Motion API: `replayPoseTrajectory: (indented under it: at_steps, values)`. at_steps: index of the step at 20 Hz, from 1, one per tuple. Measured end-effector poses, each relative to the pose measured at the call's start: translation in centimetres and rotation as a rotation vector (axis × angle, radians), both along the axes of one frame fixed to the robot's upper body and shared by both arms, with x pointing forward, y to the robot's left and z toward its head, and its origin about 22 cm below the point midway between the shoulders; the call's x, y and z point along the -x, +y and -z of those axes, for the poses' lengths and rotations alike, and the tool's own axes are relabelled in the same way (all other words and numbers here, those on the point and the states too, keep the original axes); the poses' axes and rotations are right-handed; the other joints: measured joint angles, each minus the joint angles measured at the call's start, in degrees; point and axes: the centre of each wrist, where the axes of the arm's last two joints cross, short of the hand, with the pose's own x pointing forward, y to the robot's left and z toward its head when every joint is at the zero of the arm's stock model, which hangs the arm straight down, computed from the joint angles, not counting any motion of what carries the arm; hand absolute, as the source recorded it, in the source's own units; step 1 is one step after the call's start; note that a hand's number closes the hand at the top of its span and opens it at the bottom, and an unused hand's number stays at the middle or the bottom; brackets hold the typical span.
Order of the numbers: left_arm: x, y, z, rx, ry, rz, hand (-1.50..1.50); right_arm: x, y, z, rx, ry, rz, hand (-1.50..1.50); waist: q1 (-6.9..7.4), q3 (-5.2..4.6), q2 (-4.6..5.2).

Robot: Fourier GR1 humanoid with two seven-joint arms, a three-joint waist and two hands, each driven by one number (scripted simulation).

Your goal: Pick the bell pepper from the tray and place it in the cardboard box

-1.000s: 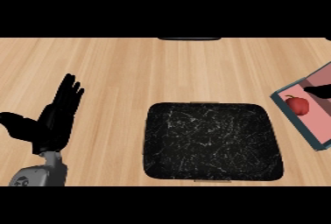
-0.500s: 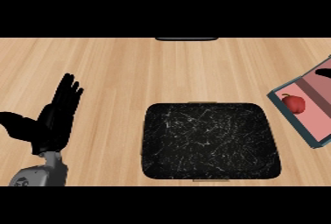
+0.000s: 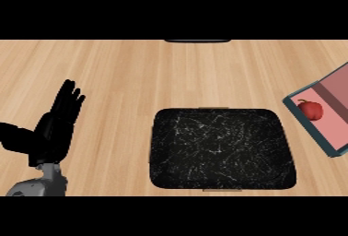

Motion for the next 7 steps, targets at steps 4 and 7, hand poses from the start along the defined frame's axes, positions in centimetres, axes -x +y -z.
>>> replayPoseTrajectory:
  at_steps: [4, 7]
  values:
    - [-0.1, -0.1, -0.6, 0.001, -0.001, 0.005, 0.0, 2.0, -2.7, 0.5, -0.031, -0.028, 0.017, -1.5, 0.1, 0.02, 0.04]
    - [-0.2, -0.3, -0.5, 0.002, 0.0, 0.002, 0.0, 3.2, -4.1, 1.4, -0.044, -0.046, 0.024, -1.5, 0.13, 0.02, 0.06]
